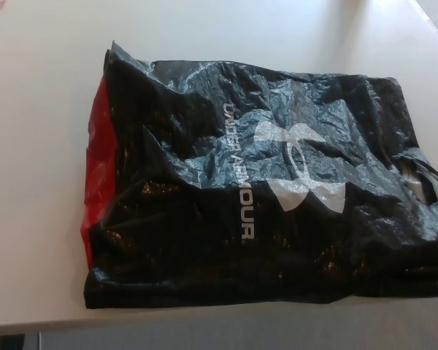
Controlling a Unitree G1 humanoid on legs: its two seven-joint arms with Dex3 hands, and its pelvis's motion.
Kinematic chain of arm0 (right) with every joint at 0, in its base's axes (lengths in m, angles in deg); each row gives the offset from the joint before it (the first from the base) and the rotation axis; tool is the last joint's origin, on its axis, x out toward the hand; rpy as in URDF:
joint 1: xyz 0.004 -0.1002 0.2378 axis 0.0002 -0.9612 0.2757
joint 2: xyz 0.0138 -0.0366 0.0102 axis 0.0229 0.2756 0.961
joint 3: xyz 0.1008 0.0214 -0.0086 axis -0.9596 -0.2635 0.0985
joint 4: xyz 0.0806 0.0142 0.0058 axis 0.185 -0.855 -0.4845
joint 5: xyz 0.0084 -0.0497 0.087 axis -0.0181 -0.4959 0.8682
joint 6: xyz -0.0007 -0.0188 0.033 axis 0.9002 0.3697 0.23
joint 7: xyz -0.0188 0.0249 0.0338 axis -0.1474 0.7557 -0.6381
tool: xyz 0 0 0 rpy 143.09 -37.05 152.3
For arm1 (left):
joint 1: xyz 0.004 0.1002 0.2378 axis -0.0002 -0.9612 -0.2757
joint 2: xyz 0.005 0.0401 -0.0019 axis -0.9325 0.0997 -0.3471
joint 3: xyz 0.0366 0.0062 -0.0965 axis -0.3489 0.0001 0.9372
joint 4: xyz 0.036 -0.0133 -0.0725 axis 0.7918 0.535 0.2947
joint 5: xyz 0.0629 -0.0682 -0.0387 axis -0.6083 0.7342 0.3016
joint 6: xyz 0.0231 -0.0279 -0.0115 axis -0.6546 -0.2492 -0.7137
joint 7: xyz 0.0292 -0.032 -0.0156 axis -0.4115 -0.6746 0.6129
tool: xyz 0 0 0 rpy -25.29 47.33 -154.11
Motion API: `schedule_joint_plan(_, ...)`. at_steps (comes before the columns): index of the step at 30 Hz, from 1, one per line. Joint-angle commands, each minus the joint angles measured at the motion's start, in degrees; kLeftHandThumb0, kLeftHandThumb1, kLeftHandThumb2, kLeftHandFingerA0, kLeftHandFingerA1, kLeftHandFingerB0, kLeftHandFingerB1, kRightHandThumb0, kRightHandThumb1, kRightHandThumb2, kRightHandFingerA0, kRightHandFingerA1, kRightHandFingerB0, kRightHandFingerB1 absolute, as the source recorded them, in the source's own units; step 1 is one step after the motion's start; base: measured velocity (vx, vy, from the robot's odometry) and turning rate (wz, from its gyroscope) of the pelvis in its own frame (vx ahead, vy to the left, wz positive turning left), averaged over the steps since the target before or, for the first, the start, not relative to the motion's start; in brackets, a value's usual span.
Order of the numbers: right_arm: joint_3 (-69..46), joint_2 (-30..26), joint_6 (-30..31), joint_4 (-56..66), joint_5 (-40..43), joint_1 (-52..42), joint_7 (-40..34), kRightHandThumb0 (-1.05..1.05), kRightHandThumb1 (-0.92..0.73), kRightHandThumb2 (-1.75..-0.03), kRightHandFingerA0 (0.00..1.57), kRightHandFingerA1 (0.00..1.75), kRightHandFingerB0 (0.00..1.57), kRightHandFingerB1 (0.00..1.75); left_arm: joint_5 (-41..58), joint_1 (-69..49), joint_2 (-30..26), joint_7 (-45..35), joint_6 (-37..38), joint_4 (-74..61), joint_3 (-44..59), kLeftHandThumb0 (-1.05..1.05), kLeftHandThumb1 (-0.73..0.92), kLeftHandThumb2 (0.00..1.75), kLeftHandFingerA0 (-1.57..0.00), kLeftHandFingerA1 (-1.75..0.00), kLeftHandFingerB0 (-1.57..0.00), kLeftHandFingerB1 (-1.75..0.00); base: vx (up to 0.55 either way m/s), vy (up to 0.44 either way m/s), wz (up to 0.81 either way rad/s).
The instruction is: A plastic bag is kept in the middle of the desk and the robot uses both its hands to grab the bag from the left and right and brings its hands close together to compress the bag
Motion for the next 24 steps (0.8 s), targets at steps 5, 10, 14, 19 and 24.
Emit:
schedule_joint_plan(5, -3.8, -3.7, -20.8, 11.7, 3.0, -5.5, 2.2, -0.30, -0.68, -1.20, 0.00, 0.50, 0.00, 0.48, 10.6, -5.4, 2.7, -2.5, 19.5, -13.0, 7.0, -0.53, 0.90, 0.66, -0.36, -0.40, -0.30, -0.34, 0.00, 0.000, 0.00)
schedule_joint_plan(10, -3.8, -3.9, -23.8, 10.0, 2.7, -5.1, 2.3, -0.64, -0.76, -1.08, 0.04, 0.45, 0.04, 0.43, 10.5, -5.9, 3.6, -2.3, 18.6, -14.8, 7.4, -0.53, 0.89, 0.66, -0.38, -0.39, -0.31, -0.33, 0.00, 0.000, 0.00)
schedule_joint_plan(14, -3.8, -4.0, -27.4, 8.6, 3.9, -5.4, 3.0, -0.55, -0.92, -0.75, 0.08, 0.29, 0.09, 0.27, 9.7, -6.7, 3.6, -3.3, 20.8, -14.6, 7.8, -0.52, 0.91, 0.67, -0.34, -0.40, -0.26, -0.33, 0.00, 0.000, 0.00)
schedule_joint_plan(19, -7.9, -0.2, -41.2, 3.9, -1.6, -5.2, -4.7, -0.58, -0.90, -0.69, 0.08, 0.23, 0.12, 0.27, 4.6, -6.6, 3.1, -1.7, 29.9, -10.6, 10.5, -0.49, 0.92, 0.68, -0.29, -0.38, -0.20, -0.31, 0.00, 0.000, 0.00)
schedule_joint_plan(24, -11.6, -0.4, -46.1, 6.3, -0.7, -1.3, -5.2, -0.50, -0.80, -0.75, 0.02, 0.12, 0.02, 0.21, 7.2, -6.1, 2.5, -1.7, 32.2, -15.0, 12.9, -0.50, 0.91, 0.67, -0.21, -0.36, -0.15, -0.29, 0.00, 0.000, 0.00)
